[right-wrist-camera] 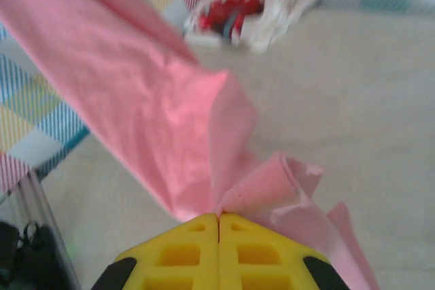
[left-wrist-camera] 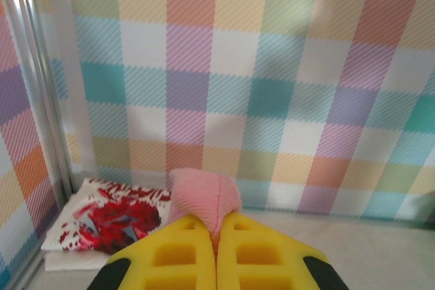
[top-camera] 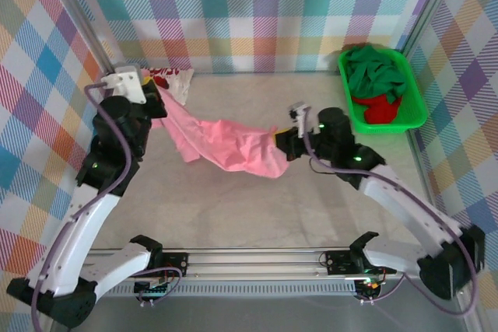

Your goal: Fold and stack the t-shirts

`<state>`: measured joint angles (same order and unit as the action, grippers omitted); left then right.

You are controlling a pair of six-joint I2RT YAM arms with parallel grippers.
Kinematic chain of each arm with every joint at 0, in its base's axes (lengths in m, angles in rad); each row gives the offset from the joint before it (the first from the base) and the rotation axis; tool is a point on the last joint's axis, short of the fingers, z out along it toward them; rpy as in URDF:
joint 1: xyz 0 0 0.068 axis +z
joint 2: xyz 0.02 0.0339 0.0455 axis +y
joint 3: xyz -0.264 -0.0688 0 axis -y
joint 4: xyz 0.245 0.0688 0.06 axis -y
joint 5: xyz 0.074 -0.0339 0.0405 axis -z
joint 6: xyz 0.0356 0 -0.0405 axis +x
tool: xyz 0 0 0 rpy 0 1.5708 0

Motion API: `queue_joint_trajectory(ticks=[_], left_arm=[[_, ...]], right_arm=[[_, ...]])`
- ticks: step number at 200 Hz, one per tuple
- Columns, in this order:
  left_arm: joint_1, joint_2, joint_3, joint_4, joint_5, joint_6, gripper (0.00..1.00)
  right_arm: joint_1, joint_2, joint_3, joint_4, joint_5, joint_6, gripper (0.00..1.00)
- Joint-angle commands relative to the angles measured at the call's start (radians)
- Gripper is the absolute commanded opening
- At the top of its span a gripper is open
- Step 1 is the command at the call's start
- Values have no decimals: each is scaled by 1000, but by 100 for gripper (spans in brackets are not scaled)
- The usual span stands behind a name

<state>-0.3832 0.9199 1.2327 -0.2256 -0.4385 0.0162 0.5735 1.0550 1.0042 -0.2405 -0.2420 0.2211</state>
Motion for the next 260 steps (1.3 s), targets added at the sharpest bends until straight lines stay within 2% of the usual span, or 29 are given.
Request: queue_joint_trajectory(ticks=[1, 24, 54, 78, 93, 108, 119, 136, 149, 155, 159, 166, 172, 179, 194, 209, 226, 244, 260], left_arm=[[7, -68, 17, 33, -4, 34, 0], [7, -120, 36, 2, 24, 42, 0], [7, -169, 93, -103, 172, 36, 0], [7, -126, 192, -194, 221, 13, 0], [7, -14, 288, -274, 210, 27, 0], [12, 123, 336, -281, 143, 52, 0], [42, 231, 358, -276, 148, 55, 0], [115, 410, 402, -286, 244, 2, 0], [147, 541, 407, -247, 271, 1, 0], [156, 600, 408, -228, 266, 11, 3], [162, 640, 413, -220, 262, 21, 11], [173, 712, 432, -219, 252, 35, 33], [184, 770, 455, -228, 232, 39, 45], [193, 824, 483, -245, 185, 26, 51], [200, 856, 484, -272, 140, -6, 61], [192, 761, 332, -194, 152, -46, 68], [182, 630, 137, -144, 234, -120, 70], [155, 536, -25, -155, 269, -165, 70], [130, 498, -136, -159, 284, -211, 68]], right_arm=[[-36, -102, 91, -181, 116, -57, 0], [-38, -177, 179, -265, 200, -81, 0], [-38, -276, 209, -311, 244, -57, 0], [-38, -268, 255, -369, 296, -19, 0], [-38, -180, 313, -424, 404, 4, 0], [-64, -56, 370, -460, 488, 11, 0], [-136, 50, 396, -458, 452, 39, 0], [-266, 206, 398, -394, 287, 107, 0], [-295, 341, 421, -356, 281, 117, 0], [-303, 409, 447, -355, 283, 115, 11], [-309, 455, 469, -362, 278, 115, 23], [-322, 532, 510, -378, 265, 121, 44], [-335, 592, 542, -397, 242, 129, 54], [-346, 643, 574, -409, 211, 137, 60], [-348, 671, 574, -401, 174, 137, 65], [-346, 619, 493, -347, 143, 136, 68], [-344, 535, 368, -290, 95, 125, 70], [-327, 451, 219, -220, 60, 98, 71], [-308, 408, 99, -156, 90, 93, 74]])
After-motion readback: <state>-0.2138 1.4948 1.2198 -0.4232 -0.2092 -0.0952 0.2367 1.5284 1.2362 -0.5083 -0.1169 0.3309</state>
